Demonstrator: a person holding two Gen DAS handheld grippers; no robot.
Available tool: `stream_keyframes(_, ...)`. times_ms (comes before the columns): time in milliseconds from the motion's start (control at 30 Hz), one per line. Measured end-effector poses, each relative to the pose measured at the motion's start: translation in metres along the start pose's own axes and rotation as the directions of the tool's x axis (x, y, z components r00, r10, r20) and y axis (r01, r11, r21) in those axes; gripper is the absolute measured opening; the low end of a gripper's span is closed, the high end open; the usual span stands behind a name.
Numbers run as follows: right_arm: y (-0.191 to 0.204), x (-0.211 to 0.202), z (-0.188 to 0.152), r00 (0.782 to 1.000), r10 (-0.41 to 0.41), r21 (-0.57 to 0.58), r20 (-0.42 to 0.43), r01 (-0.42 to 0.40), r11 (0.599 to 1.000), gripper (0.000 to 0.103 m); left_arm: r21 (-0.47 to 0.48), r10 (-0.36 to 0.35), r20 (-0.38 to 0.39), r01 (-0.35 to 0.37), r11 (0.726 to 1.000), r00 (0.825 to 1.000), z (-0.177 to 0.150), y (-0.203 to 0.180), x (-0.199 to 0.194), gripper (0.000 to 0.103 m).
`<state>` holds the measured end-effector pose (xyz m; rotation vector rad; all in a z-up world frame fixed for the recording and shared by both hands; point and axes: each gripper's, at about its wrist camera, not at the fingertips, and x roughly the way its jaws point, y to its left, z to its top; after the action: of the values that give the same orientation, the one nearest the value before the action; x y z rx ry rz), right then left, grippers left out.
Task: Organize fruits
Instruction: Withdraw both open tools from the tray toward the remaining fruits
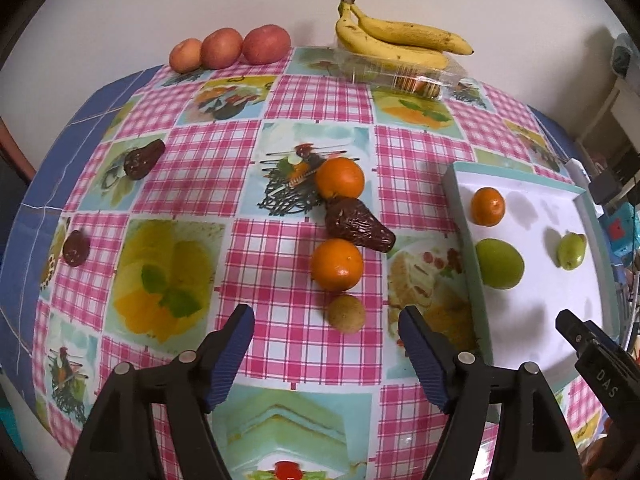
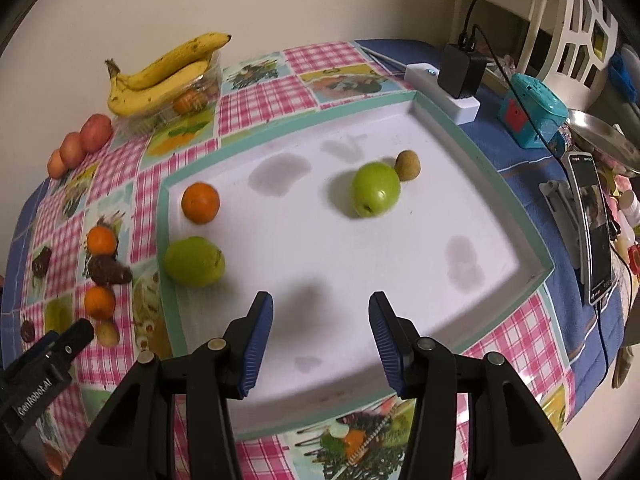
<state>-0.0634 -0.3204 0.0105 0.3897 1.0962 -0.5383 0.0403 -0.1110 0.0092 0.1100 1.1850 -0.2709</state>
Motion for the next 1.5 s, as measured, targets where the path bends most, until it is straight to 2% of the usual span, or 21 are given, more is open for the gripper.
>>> stream_keyframes(167, 0.007, 0.004, -0.001, 1.0, -0.011, -0.028, -0.01, 0.011, 1.0, 0.051, -0.002, -0.008, -0.017, 0.008, 1.0, 1.0, 0.0, 0.004, 0.003, 0.08)
stream_keyframes(267, 0.01, 0.007, -0.001, 0.999, -0.029, -0.043, -0.016, 0.028, 0.999, 0.051, 0.001, 0.003, -0.016, -0.003, 1.0, 1.0, 0.002, 0.005, 0.004, 0.088)
stream_keyframes(433, 0.014, 0.009, -0.002, 0.999, -0.034, -0.056, -0.021, 0.033, 0.998, 0.051, 0.004, 0.026, 0.0, -0.026, 1.0, 1.0, 0.004, 0.009, 0.004, 0.092)
stream_keyframes(467, 0.015, 0.009, -0.002, 0.999, -0.041, -0.061, -0.016, 0.04, 0.997, 0.055, 0.005, 0.035, 0.004, -0.035, 0.999, 0.999, 0.004, 0.01, 0.004, 0.097)
stream_keyframes(500, 0.016, 0.01, -0.002, 0.999, -0.047, -0.066, -0.012, 0.046, 0.997, 0.066, 0.005, 0.042, 0.008, -0.042, 0.999, 0.999, 0.004, 0.01, 0.004, 0.103)
stream_keyframes(567, 0.018, 0.011, -0.002, 0.998, -0.056, -0.076, -0.009, 0.055, 0.996, 0.072, 0.004, 0.048, 0.02, -0.048, 0.999, 0.999, 0.004, 0.011, 0.004, 0.103)
stream_keyframes(933, 0.015, 0.015, -0.001, 0.998, -0.06, -0.073, -0.014, 0.059, 0.996, 0.078, -0.004, 0.07, 0.046, -0.07, 0.998, 0.997, 0.005, 0.015, 0.004, 0.103)
stream_keyframes(1000, 0.016, 0.015, -0.001, 0.998, -0.066, -0.081, -0.008, 0.065, 0.995, 0.093, -0.001, 0.066, 0.049, -0.066, 0.998, 0.997, 0.004, 0.015, 0.004, 0.103)
stream_keyframes(1033, 0.016, 0.015, -0.001, 0.998, -0.065, -0.084, -0.003, 0.065, 0.994, 0.094, 0.001, 0.063, 0.052, -0.063, 0.998, 0.997, 0.004, 0.014, 0.004, 0.103)
stream_keyframes(1300, 0.019, 0.009, -0.002, 0.998, -0.054, -0.084, 0.043, 0.057, 0.995, 0.094, 0.036, 0.06, 0.108, -0.064, 0.997, 0.992, 0.004, 0.008, -0.001, 0.103)
stream_keyframes(1500, 0.015, 0.01, -0.002, 0.998, -0.038, -0.053, 0.047, 0.04, 0.998, 0.094, 0.02, 0.0, 0.097, -0.002, 1.0, 0.995, 0.005, 0.009, 0.0, 0.103)
